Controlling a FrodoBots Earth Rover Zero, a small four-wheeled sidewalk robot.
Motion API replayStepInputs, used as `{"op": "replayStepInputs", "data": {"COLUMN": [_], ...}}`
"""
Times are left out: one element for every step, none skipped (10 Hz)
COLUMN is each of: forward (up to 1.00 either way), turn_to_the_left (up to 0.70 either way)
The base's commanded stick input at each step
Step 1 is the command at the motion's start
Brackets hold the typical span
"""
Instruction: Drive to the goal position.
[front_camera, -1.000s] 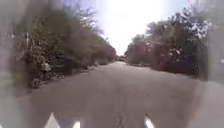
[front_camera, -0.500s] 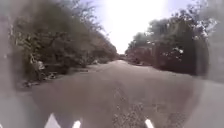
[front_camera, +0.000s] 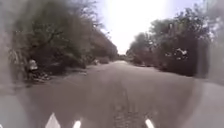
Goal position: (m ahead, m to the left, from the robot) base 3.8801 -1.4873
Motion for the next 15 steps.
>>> {"op": "replayStepInputs", "data": {"forward": [0.85,0.85,0.85,0.85,0.85,0.85,0.85,0.85,0.85,0.85,0.85,0.85,0.85,0.85,0.85], "turn_to_the_left": [0.0,0.0,0.0,0.0,0.0,0.0,0.0,0.0,0.0,-0.34,-0.34,-0.34,-0.34,-0.34,0.0]}}
